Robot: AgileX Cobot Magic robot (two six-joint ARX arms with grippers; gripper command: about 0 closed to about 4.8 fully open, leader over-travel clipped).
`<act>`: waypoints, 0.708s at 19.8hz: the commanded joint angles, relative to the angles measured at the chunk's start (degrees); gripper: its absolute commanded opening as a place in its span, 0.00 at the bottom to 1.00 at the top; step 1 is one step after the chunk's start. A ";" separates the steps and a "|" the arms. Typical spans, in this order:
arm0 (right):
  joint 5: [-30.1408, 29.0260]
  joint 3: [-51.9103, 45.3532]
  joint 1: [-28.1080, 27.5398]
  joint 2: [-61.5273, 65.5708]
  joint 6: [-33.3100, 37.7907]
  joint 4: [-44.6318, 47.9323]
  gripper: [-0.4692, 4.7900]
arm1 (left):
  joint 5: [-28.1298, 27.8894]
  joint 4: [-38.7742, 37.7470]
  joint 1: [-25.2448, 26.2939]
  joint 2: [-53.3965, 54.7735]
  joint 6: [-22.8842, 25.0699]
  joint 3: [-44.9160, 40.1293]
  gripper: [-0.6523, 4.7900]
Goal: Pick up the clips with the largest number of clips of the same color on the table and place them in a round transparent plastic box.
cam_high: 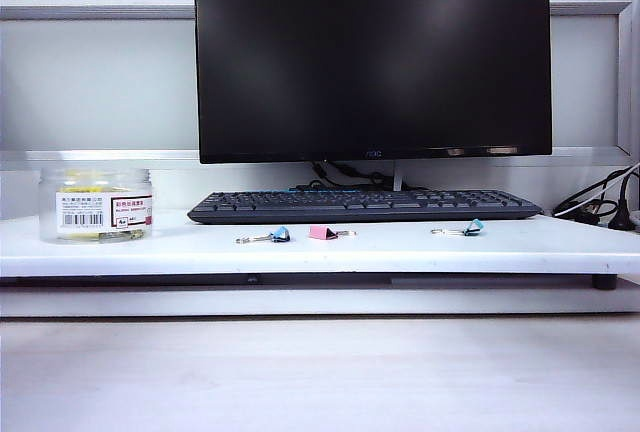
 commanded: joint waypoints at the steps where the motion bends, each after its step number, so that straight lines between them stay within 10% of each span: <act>1: 13.25 0.26 -0.04 0.00 -3.52 -5.42 0.08 | 0.22 -0.04 0.02 -0.20 0.04 -0.37 0.38; 7: 26.97 0.24 -0.04 0.00 -4.22 -10.29 0.08 | 0.22 -0.04 0.02 -0.20 0.04 -0.37 0.38; 14: 27.02 0.15 -0.04 0.00 -4.13 -15.65 0.08 | 0.22 -0.04 0.02 -0.20 0.04 -0.37 0.38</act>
